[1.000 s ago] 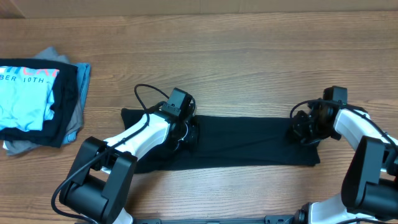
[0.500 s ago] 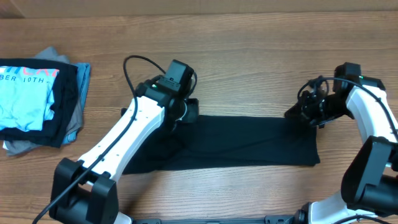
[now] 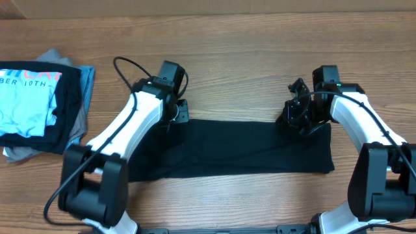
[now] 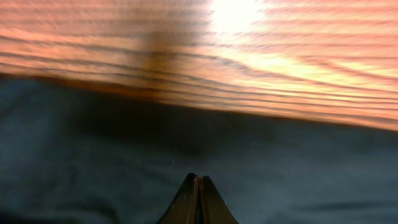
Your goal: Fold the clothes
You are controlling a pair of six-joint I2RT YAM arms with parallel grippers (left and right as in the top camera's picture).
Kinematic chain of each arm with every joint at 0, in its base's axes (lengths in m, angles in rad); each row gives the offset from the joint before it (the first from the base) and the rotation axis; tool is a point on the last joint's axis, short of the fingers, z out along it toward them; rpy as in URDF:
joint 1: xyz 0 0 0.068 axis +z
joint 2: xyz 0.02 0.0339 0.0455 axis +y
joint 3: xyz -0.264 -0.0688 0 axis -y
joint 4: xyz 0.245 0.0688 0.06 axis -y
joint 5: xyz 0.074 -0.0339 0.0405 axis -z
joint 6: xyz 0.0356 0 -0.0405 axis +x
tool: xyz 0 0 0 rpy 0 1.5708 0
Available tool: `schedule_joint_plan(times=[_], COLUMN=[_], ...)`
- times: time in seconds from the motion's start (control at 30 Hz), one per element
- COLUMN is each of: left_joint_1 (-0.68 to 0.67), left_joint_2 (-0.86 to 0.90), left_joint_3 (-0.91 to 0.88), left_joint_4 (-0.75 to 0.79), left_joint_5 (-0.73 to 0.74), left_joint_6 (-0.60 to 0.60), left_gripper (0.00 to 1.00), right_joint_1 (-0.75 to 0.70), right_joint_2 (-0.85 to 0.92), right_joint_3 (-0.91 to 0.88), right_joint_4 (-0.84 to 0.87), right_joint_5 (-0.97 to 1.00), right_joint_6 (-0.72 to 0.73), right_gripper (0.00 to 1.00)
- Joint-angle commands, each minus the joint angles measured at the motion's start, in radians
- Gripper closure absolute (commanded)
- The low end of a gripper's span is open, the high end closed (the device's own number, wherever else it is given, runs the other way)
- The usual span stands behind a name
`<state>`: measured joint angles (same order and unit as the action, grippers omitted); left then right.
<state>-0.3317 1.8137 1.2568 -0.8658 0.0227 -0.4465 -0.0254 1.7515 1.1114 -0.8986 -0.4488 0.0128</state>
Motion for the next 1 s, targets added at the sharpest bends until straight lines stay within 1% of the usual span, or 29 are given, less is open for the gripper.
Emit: schedule_joint_plan(times=[0.0, 0.07, 0.17, 0.3, 0.47, 0.63, 0.83, 0.97], left_joint_1=[0.011, 0.024, 0.054, 0.090, 0.098, 0.098, 0.098, 0.109], left_joint_2=[0.114, 0.165, 0.225, 0.253, 0.253, 0.253, 0.253, 0.253], left_joint_3=[-0.011, -0.011, -0.011, -0.011, -0.011, -0.011, -0.011, -0.011], left_joint_4=[0.018, 0.029, 0.041, 0.054, 0.082, 0.108, 0.111, 0.111], left_joint_5=[-0.034, -0.034, -0.033, -0.033, -0.034, -0.034, -0.034, -0.034], left_joint_6=[-0.014, -0.014, -0.014, 0.004, 0.018, 0.044, 0.050, 0.050], left_gripper=[0.96, 0.96, 0.96, 0.96, 0.96, 0.96, 0.96, 0.96], right_joint_1=[-0.008, -0.016, -0.031, -0.050, -0.073, -0.084, -0.127, -0.168], right_joint_2=[0.002, 0.002, 0.002, 0.005, 0.047, 0.100, 0.101, 0.101], right_joint_3=[-0.042, -0.048, -0.054, -0.065, -0.065, -0.065, -0.065, -0.065], right_joint_4=[0.027, 0.031, 0.035, 0.064, 0.077, 0.124, 0.206, 0.228], right_joint_5=[0.194, 0.240, 0.370, 0.453, 0.473, 0.545, 0.545, 0.533], right_joint_6=[0.097, 0.112, 0.204, 0.255, 0.260, 0.287, 0.307, 0.340], right_gripper=[0.96, 0.96, 0.96, 0.96, 0.96, 0.96, 0.96, 0.96])
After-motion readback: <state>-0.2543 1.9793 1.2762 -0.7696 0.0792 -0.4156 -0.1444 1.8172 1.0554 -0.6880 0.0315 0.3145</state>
